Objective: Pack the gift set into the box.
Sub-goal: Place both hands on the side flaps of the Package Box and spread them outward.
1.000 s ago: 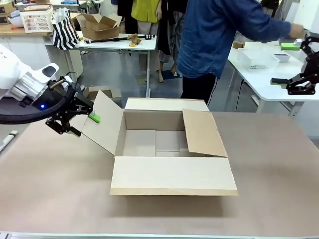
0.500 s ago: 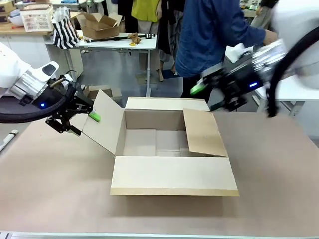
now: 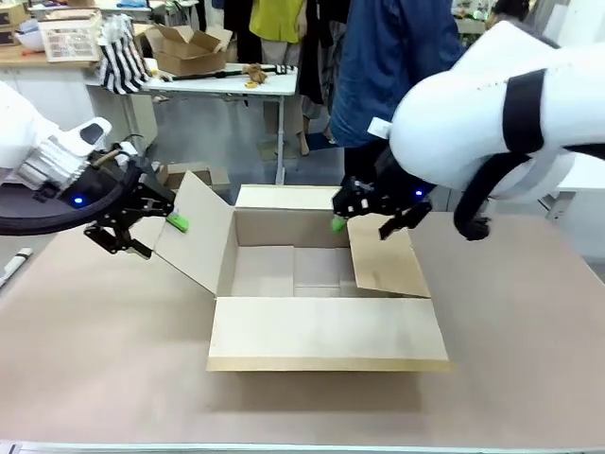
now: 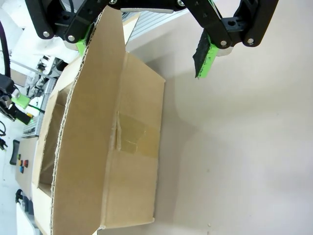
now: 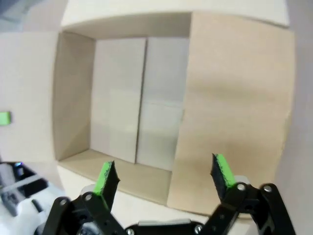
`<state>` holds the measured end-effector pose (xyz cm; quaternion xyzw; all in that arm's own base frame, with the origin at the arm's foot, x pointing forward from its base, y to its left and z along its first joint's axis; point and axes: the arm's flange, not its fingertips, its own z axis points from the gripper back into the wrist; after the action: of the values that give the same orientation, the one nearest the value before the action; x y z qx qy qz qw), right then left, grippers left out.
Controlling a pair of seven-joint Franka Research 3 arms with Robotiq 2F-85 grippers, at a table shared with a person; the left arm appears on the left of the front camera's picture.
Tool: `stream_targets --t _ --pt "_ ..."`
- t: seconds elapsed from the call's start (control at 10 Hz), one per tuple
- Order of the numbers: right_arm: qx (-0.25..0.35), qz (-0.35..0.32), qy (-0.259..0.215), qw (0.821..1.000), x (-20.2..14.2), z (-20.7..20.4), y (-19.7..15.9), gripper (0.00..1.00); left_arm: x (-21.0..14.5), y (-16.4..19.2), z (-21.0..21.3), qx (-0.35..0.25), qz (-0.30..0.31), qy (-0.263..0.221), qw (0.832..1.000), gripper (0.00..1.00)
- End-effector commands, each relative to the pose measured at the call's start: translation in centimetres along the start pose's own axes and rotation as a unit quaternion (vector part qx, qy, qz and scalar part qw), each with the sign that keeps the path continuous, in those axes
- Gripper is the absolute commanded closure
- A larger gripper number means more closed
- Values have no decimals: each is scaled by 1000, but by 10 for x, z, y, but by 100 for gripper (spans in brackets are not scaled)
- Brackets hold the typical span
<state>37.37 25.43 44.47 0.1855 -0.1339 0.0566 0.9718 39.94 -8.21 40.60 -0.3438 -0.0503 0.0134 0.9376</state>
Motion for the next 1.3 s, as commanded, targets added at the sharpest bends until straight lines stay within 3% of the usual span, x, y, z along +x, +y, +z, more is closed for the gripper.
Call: stream_targets --t 0.0,0.1,0.4,0.6,0.8,1.1,1.2 --pt "-15 -1 -11 1000 3 6 -3 0 -2 1 3 1 -1 4 1000 0" --pt "-93 6 19 995 11 -6 10 0 -2 1 3 1 -1 4 1000 0" --pt "-193 57 34 979 34 13 61 0 -2 1 3 1 -1 4 1000 0" --pt "-237 49 33 970 43 -7 64 0 -2 1 3 1 -1 4 1000 0" --pt "-312 39 11 949 39 -32 71 0 -2 1 3 1 -1 4 1000 0" --pt "-364 48 -11 930 28 -81 81 0 -2 1 3 1 -1 4 1000 0" --pt "-382 44 9 923 28 -93 78 0 -2 1 3 1 -1 4 1000 0"
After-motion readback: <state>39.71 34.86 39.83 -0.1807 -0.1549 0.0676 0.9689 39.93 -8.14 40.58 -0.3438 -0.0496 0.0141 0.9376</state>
